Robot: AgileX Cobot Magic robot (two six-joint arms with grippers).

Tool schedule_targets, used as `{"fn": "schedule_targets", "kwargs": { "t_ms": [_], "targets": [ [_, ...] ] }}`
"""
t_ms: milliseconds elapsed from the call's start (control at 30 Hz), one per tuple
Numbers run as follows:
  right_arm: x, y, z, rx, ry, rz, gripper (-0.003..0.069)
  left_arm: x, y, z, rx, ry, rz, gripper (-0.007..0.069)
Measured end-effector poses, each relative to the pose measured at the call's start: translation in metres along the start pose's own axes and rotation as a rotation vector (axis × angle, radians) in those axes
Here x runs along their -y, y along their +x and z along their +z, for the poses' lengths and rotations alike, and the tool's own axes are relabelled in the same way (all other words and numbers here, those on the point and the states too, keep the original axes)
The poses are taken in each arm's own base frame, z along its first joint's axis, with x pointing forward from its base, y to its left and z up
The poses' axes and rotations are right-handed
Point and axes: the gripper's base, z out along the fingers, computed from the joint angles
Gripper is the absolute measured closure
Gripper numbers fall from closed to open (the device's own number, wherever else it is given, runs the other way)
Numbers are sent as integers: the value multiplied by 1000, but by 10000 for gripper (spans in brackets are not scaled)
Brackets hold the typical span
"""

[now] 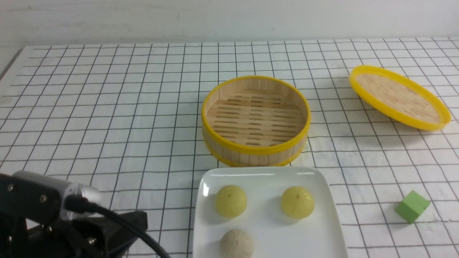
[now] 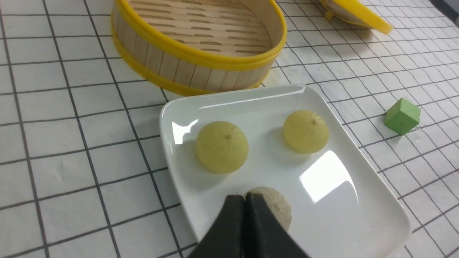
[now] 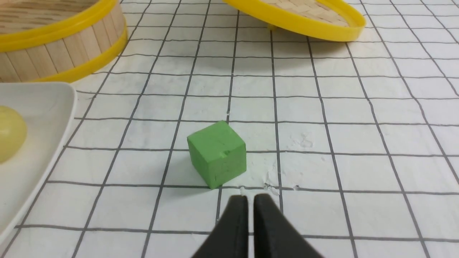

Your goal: Put the steamed buns into the plate on the white-black tablecloth.

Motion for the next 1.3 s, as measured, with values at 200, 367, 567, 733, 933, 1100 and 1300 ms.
{"fn": "schedule_targets", "kwargs": {
  "t_ms": [200, 367, 567, 733, 933, 1100, 1300],
  "targets": [
    [0, 0, 0, 0, 0, 0, 601, -21, 15, -14, 68, -80, 8, 605],
    [0, 0, 0, 0, 0, 0, 594, -49, 45, -29, 203, -277, 55, 600],
    [0, 0, 0, 0, 0, 0, 583, -73, 85, -36, 281, -526, 64, 592],
    [0, 0, 0, -1, 0, 0, 578, -78, 93, -41, 251, -617, 51, 589],
    [0, 0, 0, -1, 0, 0, 573, -78, 93, -41, 247, -622, 55, 589],
    [0, 0, 0, -1, 0, 0, 573, -78, 93, -41, 246, -622, 54, 589],
    [0, 0, 0, -1, 0, 0, 566, -78, 93, -41, 246, -622, 55, 584]
  ]
}}
